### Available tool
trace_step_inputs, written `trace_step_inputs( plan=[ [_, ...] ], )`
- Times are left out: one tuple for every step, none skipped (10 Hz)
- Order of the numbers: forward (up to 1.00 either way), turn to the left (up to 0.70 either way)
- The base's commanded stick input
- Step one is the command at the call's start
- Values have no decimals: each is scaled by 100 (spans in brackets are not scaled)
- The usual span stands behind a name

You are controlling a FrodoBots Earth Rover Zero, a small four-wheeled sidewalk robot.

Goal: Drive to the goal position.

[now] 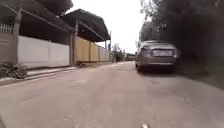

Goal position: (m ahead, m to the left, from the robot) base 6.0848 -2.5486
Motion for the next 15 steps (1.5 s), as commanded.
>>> trace_step_inputs(
  plan=[
    [70, 0],
    [70, 0],
    [70, 0],
    [70, 0],
    [70, -2],
    [70, -6],
    [70, -16],
    [70, -27],
    [70, -29],
    [70, -7],
    [70, -2],
    [70, 0],
    [70, 0],
    [70, 0],
    [70, 0]
  ],
)
